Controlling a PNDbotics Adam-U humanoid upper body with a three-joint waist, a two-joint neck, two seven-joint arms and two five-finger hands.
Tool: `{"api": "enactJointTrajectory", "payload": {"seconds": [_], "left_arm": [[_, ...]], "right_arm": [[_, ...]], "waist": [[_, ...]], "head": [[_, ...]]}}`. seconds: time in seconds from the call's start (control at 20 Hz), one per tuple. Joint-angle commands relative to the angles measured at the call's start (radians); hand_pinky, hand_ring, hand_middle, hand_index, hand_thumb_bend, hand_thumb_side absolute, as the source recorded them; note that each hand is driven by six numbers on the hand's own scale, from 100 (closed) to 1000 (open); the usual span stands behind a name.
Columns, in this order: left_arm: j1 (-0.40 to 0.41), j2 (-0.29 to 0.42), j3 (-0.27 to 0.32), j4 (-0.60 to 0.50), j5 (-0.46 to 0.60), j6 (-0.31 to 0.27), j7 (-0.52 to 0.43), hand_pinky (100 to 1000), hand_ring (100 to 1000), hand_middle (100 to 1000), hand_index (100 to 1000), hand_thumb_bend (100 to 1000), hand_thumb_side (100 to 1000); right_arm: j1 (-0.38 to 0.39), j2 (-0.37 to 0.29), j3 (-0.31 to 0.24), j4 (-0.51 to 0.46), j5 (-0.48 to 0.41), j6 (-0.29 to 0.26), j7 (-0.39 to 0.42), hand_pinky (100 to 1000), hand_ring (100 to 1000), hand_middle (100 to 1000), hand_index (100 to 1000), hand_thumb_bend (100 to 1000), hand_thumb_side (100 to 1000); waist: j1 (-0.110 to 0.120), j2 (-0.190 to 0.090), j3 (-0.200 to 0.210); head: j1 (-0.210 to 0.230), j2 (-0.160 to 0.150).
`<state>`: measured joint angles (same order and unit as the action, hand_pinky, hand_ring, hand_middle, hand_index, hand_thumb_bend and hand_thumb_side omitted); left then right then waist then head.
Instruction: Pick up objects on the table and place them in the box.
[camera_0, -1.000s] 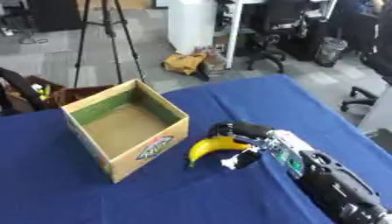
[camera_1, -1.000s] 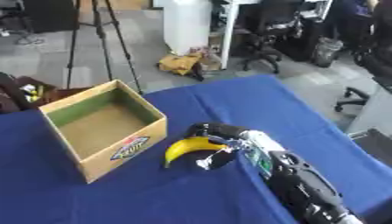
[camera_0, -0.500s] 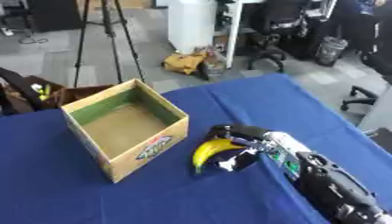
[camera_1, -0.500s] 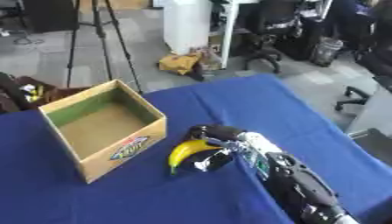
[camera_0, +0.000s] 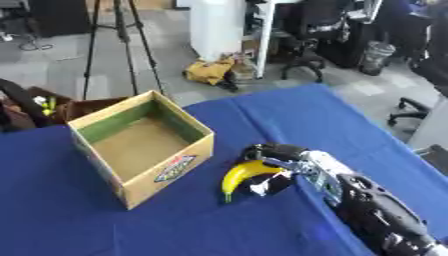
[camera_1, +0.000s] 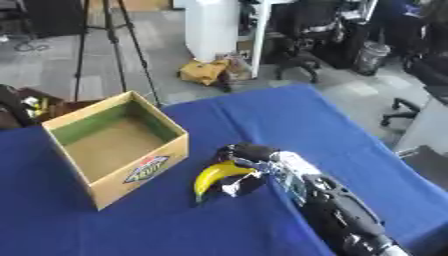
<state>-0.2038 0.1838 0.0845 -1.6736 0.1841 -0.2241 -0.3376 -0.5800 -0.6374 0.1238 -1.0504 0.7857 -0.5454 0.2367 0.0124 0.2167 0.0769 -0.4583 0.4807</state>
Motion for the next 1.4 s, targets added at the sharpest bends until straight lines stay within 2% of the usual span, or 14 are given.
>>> {"api": "enactJointTrajectory", "payload": {"seconds": [0.05,0.25,0.35,0.75,1.4], "left_arm": [[-0.01,0.01,-0.003,-0.013,-0.003,-0.004,-0.001,726,700,482,669,221,986],[-0.01,0.01,-0.003,-0.013,-0.002,-0.004,-0.001,726,700,482,669,221,986],[-0.01,0.01,-0.003,-0.013,-0.002,-0.003,-0.001,727,701,482,670,221,986],[-0.01,0.01,-0.002,-0.013,-0.002,-0.003,0.0,727,701,482,670,222,985],[-0.012,0.013,0.003,-0.015,-0.001,0.0,0.005,727,702,481,670,224,981]], "right_arm": [[-0.014,-0.023,-0.005,-0.008,0.008,0.002,-0.003,773,872,741,818,100,411],[-0.014,-0.023,-0.005,-0.008,0.008,0.003,-0.005,773,872,741,818,100,411],[-0.015,-0.023,-0.008,-0.009,0.008,0.007,-0.012,747,818,646,715,100,339],[-0.018,-0.03,-0.009,-0.02,-0.006,0.024,-0.045,742,810,637,703,100,301],[-0.036,-0.082,-0.018,-0.107,-0.078,0.038,-0.044,742,795,636,707,100,245]], "waist": [[0.0,-0.014,0.0],[0.0,-0.014,-0.001],[0.0,-0.014,-0.001],[-0.001,-0.016,-0.004],[-0.009,-0.021,-0.014]], "head": [[-0.002,-0.011],[-0.002,-0.011],[-0.002,-0.012],[-0.002,-0.014],[0.006,-0.025]]}}
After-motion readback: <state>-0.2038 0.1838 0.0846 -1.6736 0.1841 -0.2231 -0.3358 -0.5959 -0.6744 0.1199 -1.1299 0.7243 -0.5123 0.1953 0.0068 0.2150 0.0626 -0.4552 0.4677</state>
